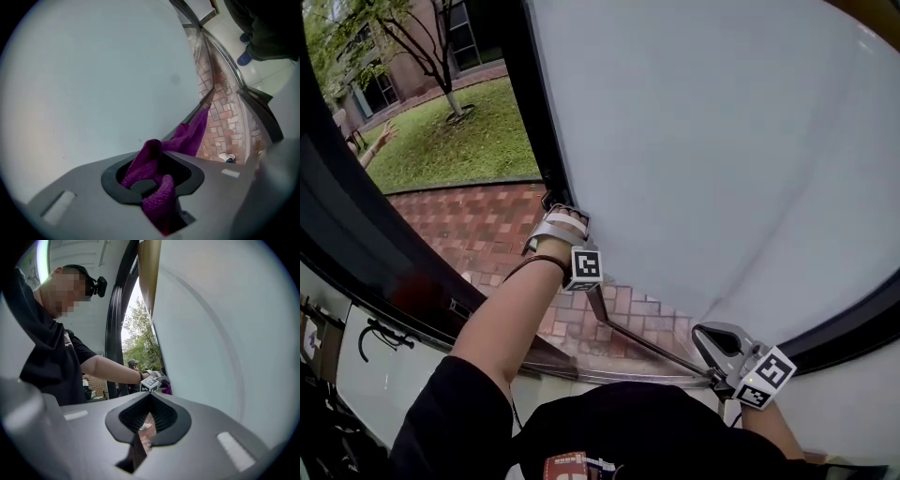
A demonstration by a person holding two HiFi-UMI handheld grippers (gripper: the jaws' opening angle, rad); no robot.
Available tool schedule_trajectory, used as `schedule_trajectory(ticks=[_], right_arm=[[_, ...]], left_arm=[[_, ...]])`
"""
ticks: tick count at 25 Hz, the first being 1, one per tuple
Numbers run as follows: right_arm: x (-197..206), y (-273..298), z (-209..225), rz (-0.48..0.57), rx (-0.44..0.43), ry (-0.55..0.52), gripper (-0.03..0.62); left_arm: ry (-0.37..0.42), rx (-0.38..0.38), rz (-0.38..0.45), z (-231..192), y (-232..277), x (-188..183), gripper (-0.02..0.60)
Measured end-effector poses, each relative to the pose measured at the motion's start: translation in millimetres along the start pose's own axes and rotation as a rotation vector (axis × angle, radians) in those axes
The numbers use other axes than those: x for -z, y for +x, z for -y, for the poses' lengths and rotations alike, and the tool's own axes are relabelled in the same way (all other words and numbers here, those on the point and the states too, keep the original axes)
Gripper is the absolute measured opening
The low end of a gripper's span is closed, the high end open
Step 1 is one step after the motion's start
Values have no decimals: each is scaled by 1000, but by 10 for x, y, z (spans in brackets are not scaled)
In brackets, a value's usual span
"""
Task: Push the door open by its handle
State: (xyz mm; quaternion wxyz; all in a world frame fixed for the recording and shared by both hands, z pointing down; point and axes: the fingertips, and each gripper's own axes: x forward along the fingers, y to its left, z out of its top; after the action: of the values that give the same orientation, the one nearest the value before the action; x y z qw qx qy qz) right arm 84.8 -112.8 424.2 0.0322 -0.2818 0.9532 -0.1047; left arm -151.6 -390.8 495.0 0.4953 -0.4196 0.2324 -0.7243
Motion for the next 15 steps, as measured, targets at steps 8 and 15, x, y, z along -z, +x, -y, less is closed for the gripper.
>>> schedule_trajectory(ticks=[8, 15], right_arm=[[-109, -129, 128, -27, -34, -37, 0], [-265, -101, 716, -75, -139, -70, 0]], left_arm=[[-19, -8, 142, -417, 466, -133, 123], [-36, -9, 132, -1090, 1073, -529, 114]])
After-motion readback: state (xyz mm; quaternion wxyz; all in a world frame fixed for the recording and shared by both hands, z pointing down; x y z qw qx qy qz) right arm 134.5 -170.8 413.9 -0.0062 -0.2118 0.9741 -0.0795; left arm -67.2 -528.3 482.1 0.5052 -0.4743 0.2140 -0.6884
